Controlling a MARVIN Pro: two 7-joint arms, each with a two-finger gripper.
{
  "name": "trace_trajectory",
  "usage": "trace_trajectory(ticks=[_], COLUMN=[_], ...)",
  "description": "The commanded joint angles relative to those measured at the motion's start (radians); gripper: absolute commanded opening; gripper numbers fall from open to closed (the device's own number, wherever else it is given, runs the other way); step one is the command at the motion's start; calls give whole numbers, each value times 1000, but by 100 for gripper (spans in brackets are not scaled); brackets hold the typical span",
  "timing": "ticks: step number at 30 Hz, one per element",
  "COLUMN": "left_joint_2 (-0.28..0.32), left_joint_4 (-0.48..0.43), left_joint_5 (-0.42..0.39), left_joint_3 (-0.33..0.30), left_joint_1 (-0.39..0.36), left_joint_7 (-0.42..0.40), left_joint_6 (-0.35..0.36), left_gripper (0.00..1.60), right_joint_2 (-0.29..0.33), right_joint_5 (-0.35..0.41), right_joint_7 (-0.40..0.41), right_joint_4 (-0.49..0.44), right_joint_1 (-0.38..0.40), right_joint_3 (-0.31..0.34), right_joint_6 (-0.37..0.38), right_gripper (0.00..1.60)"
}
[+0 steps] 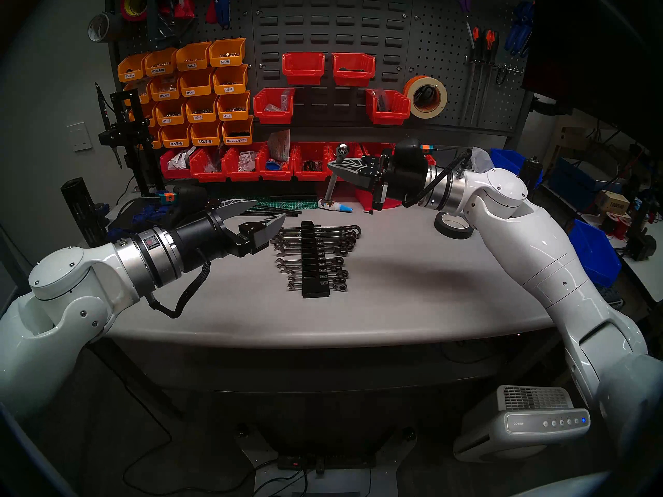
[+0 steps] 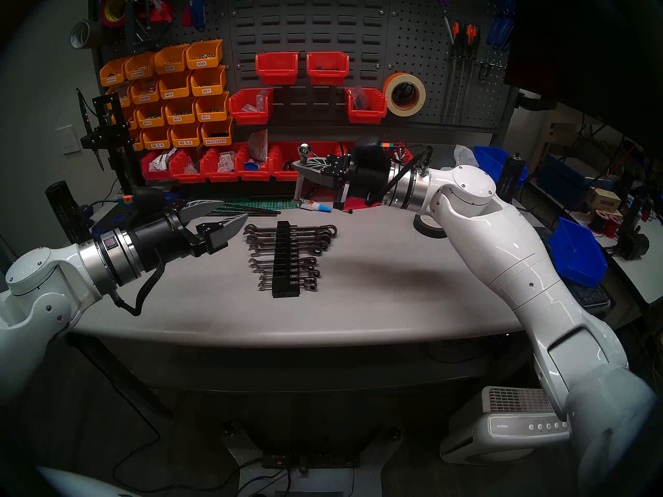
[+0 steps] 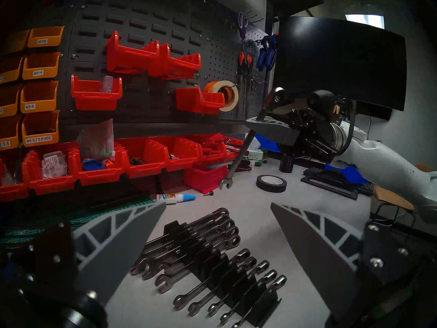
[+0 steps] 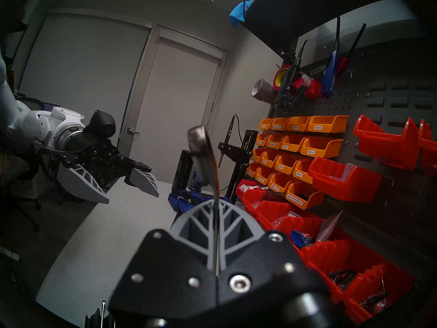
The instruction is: Put the wrenches on the table into the correct slot in the case
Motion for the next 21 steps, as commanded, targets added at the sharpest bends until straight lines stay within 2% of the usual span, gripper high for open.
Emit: trace_trajectory(ticks=[1, 9, 16, 21], left_joint_2=[20, 40, 52, 46], left_joint_4=[-43, -55, -90, -99], left_joint_5=[3, 18, 29, 36], left_joint_3=[39, 95, 177, 234], left_joint_1=[-91, -144, -198, -239], left_joint_7=[18, 21, 30, 42], left_joint_6=[-33, -39, -35, -28], left_gripper=[160, 160, 160, 160], right_joint_2=[1, 6, -2, -6], right_joint_5=[13, 17, 25, 49], right_joint_7=[7, 10, 18, 39], right_joint_4=[-12, -16, -15, -31], right_joint_1=[27, 18, 19, 21], right_joint_3=[24, 30, 28, 21], right_joint_6=[-9, -9, -5, 24], right_gripper=[0, 0, 0, 0])
